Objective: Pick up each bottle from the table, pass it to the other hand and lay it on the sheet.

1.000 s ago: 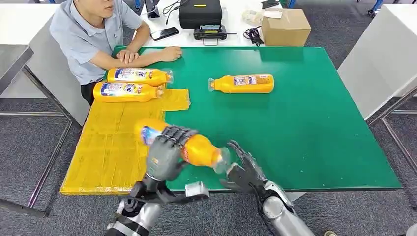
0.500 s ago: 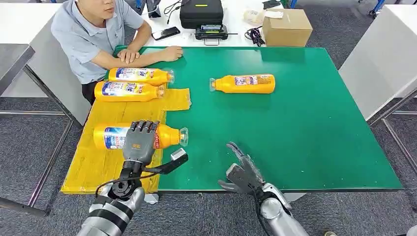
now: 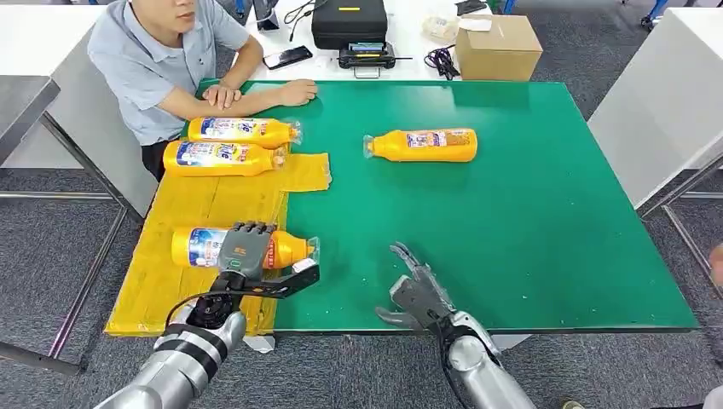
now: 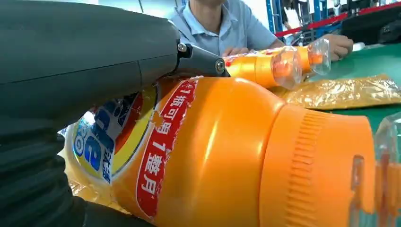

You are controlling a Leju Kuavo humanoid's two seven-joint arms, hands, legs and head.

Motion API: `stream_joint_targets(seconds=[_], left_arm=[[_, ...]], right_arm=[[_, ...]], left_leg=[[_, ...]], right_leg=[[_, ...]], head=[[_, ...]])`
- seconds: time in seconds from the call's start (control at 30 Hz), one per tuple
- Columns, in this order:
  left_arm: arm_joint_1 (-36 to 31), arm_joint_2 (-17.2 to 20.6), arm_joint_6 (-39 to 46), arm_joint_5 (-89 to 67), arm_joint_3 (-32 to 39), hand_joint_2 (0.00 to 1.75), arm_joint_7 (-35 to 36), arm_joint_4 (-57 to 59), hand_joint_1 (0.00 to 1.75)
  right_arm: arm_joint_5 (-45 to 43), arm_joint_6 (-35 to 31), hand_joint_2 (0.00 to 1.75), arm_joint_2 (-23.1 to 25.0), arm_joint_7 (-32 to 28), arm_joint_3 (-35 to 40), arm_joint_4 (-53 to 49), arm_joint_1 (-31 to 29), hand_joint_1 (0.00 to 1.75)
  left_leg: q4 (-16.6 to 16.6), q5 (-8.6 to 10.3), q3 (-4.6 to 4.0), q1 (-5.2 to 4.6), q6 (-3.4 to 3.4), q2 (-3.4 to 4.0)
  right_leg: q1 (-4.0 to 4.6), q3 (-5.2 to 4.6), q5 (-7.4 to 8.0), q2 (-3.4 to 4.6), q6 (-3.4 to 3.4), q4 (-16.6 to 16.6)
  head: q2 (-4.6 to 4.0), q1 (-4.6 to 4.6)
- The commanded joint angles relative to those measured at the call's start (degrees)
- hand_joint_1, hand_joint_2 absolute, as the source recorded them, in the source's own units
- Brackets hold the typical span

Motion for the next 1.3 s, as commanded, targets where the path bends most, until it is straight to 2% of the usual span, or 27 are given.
stream_joint_targets(seconds=[0.03, 0.07, 0.13, 0.23, 0.6, 1.0, 1.17, 1.3], left_arm=[[-5.21, 0.6, -6.91, 0.41, -2.07, 1.75, 2.43, 9.22, 0.07], [-5.51, 0.75, -7.97, 0.54, -1.99, 1.75, 2.85, 10.03, 0.0], [-6.15, 1.13, -9.63, 0.38, -2.2, 1.75, 3.57, 12.31, 0.03], [-6.26, 1.02, -10.5, 0.8, -1.99, 1.75, 3.67, 13.79, 0.0], [-6.13, 0.45, -16.18, 1.86, -1.97, 1.75, 2.93, 14.9, 0.0], [-5.91, 0.52, -16.13, 1.76, -2.17, 1.75, 2.87, 14.75, 0.0], [-4.71, 0.19, -11.32, 0.56, -4.26, 1.75, 2.29, 12.31, 0.0], [-2.77, -0.26, -8.14, -1.83, -7.82, 1.75, 2.12, 5.57, 0.0]], right_arm=[[0.54, 0.35, 1.75, 1.02, 0.01, -1.34, 4.71, -2.95, 0.0], [0.72, 0.42, 1.75, 1.03, 0.01, -1.35, 4.8, -3.0, 0.0], [2.38, 0.62, 1.75, 0.47, 0.14, -0.44, 5.7, -3.32, 0.0], [3.69, 0.31, 1.75, -0.28, -0.38, 0.05, 6.9, -3.73, 0.0], [4.16, -0.5, 1.75, -0.35, -0.31, -2.02, 8.11, -3.89, 0.0], [4.21, -0.55, 1.75, -0.28, -0.31, -2.2, 8.15, -3.73, 0.0], [4.77, -1.12, 1.75, -0.12, -0.44, -3.1, 8.24, -2.68, 0.0], [5.33, -2.06, 1.75, -0.32, -0.71, -4.16, 6.88, -0.72, 0.0]], left_leg=[[0.04, -0.11, 0.24, 0.09, -0.13, 0.09], [0.02, -0.05, 0.13, 0.06, -0.09, 0.07], [0.01, -0.07, 0.2, 0.06, -0.12, 0.08], [-0.05, -0.04, 0.3, 0.03, -0.08, 0.09], [-0.11, -0.04, 0.92, 0.07, -0.14, 0.23], [-0.1, -0.03, 1.04, 0.05, -0.12, 0.23], [-0.15, -0.02, 1.03, 0.14, -0.23, 0.34], [-0.1, -0.02, 1.02, 0.09, -0.15, 0.09]], right_leg=[[0.11, 0.25, -0.08, 0.05, -0.17, -0.01], [0.07, 0.13, -0.03, 0.04, -0.12, -0.01], [0.07, 0.18, -0.05, 0.04, -0.14, 0.0], [0.03, 0.3, 0.0, 0.08, -0.1, -0.06], [0.08, 0.84, 0.04, 0.17, -0.2, -0.12], [0.06, 0.99, 0.05, 0.18, -0.16, -0.1], [0.16, 0.98, 0.1, 0.26, -0.3, -0.2], [0.11, 1.03, 0.03, 0.03, -0.21, -0.14]], head=[[0.0, 0.0], [0.0, 0.0], [0.0, 0.0], [0.0, 0.0], [0.0, 0.0], [0.0, 0.0], [0.0, 0.0], [0.0, 0.0]])
